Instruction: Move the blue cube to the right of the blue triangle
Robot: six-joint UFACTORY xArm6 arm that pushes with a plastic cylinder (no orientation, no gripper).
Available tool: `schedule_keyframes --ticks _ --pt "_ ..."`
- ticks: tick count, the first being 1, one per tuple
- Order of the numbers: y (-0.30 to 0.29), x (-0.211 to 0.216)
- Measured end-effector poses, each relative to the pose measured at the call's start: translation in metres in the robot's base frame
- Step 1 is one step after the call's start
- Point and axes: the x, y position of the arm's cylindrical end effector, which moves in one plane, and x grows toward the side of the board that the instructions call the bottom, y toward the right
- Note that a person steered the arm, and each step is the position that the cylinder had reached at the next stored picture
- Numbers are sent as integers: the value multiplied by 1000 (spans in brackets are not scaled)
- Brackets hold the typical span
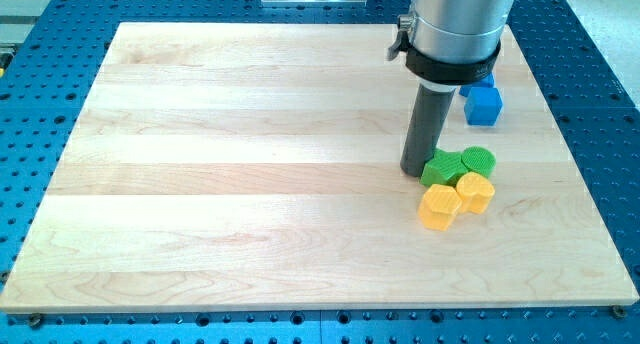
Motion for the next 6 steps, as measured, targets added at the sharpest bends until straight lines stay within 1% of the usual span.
schedule_keyframes --ticks 1,2,3,4,5,6 --pt "-14 -47" --pt "60 -65" --pt "101 -65" --pt "124 -88" --pt "129 -95" --pt "154 -60"
